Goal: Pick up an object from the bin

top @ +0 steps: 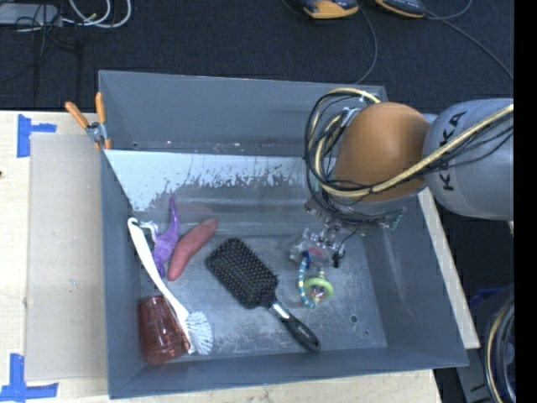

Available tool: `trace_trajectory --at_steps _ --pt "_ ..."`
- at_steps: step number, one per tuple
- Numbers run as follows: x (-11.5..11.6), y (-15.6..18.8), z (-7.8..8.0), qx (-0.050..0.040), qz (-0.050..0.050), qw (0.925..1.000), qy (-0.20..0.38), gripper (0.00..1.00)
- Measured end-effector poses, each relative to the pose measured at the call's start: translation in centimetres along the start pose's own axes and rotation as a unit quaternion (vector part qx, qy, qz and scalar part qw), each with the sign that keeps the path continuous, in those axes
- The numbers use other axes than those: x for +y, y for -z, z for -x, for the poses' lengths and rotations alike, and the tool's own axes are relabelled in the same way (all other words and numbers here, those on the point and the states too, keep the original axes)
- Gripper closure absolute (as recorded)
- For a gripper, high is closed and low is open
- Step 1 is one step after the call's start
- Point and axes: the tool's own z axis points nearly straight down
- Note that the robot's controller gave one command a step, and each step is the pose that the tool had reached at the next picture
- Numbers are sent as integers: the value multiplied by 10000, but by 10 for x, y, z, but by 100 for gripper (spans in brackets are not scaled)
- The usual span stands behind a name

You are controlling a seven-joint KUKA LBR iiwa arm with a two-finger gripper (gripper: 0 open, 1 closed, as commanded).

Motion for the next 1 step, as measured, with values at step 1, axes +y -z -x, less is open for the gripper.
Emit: trace_trajectory --at_steps 1 --pt "-1 8 1 -6 -11 10000 -3 100"
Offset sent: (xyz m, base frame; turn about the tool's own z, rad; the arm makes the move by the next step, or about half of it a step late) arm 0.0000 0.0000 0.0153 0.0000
